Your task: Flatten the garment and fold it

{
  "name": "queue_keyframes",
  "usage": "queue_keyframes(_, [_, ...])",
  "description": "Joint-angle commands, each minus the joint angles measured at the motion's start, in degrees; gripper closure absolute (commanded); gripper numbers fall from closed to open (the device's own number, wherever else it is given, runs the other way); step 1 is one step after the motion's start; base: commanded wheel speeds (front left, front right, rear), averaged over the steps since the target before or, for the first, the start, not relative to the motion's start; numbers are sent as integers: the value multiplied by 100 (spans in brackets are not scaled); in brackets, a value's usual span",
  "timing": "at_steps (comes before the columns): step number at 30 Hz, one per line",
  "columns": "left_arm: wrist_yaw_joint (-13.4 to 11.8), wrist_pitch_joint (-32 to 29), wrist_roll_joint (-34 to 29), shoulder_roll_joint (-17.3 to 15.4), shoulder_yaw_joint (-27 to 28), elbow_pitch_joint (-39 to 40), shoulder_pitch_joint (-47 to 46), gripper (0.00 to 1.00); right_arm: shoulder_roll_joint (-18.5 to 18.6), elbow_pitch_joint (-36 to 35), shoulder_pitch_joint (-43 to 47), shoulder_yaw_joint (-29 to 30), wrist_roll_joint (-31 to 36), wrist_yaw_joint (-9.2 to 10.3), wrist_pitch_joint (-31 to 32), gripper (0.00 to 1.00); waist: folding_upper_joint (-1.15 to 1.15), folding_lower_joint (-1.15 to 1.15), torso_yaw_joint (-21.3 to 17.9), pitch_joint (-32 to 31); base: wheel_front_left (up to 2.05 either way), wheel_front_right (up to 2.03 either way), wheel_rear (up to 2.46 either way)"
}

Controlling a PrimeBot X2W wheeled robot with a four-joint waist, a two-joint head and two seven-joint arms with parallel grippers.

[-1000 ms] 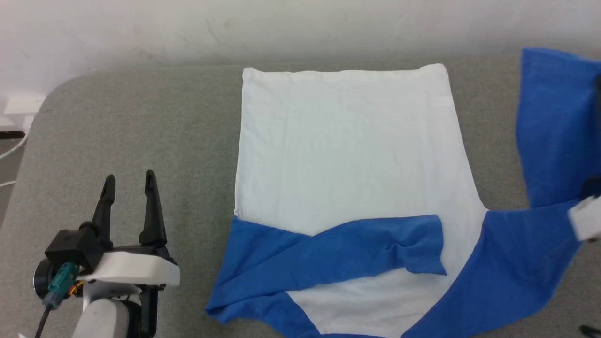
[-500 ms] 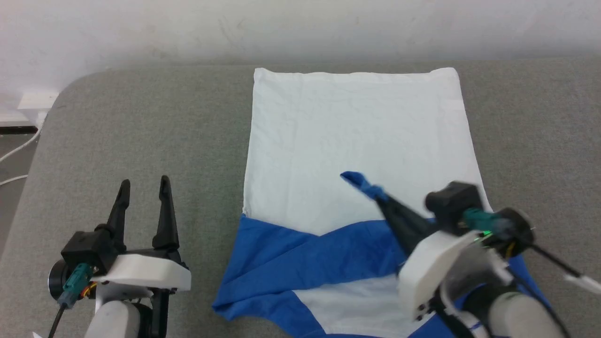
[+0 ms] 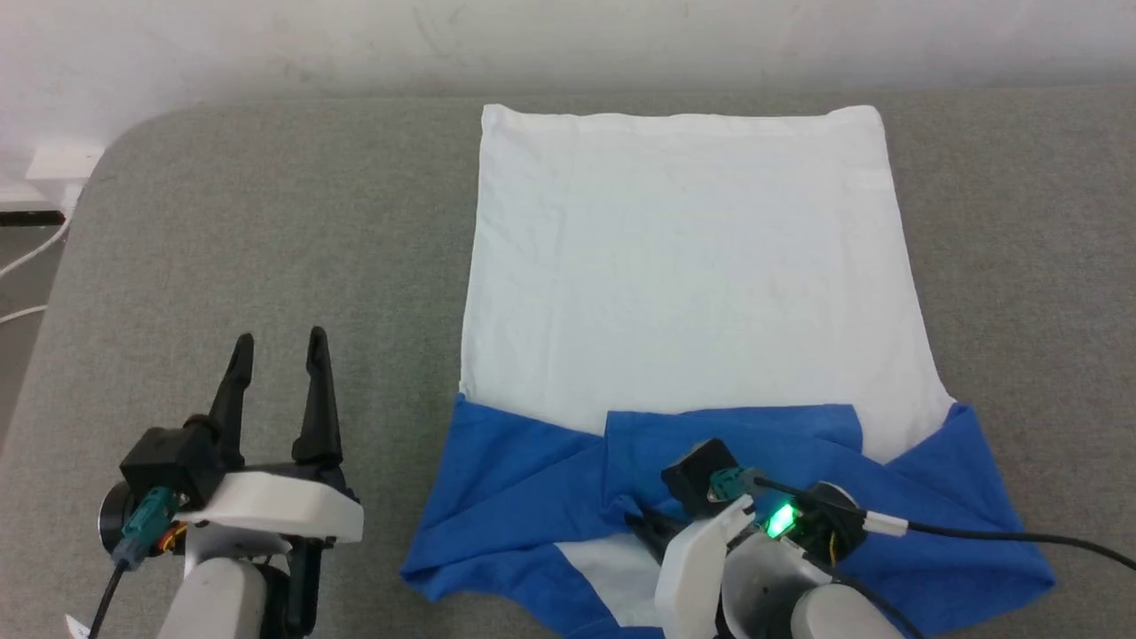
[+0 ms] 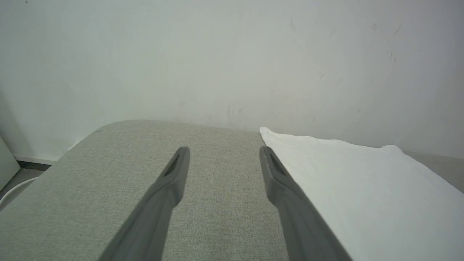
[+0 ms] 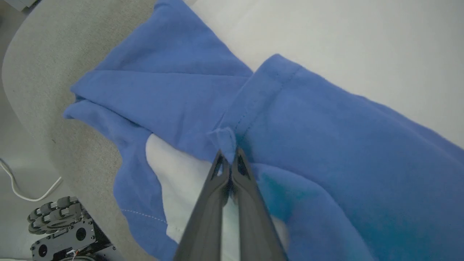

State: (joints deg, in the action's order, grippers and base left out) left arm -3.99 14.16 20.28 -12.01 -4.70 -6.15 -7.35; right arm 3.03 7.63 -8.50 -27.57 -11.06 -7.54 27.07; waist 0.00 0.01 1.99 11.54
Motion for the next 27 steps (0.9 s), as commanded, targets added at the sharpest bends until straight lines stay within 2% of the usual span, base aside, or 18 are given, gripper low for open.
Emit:
queue_keyframes(1, [76, 44, 42, 8, 19, -64, -100, 0, -14, 158, -105, -59, -129, 5, 49, 100, 0, -1, 4, 25, 0, 0, 0])
queue_keyframes(2, [82, 49, 43, 12, 24, -82, -110, 0, -14, 200, -130, -83, -186, 5, 62, 80, 0, -1, 3, 30, 0, 0, 0])
queue_keyframes(4, [85, 56, 37, 21, 32, -101, -115, 0, -14, 192, -190, -142, -295, 5, 28, 0, 0, -1, -8, 32, 0, 0, 0])
queue_keyframes(11, [128, 68, 7, -19, 28, -165, -140, 0, -14, -406, -262, 61, -764, 5, -556, 0, 0, -1, -88, -9, 0, 0, 0])
queue_keyframes(16, [173, -18, -49, -150, -29, -115, -224, 0, -14, -1115, -200, 809, -742, 5, -1444, 0, 0, -1, -234, 44, 0, 0, 0])
queue_keyframes(22, [431, -359, -139, -459, -197, -121, -729, 0, -14, -1655, -78, 1816, -460, 5, -2350, 0, 0, -1, -462, 262, 0, 0, 0])
queue_keyframes(27, [786, -1001, -94, -778, -365, -367, -1664, 0, -15, -1701, -41, 2474, -199, 5, -2503, 0, 0, -1, -670, 724, 0, 0, 0])
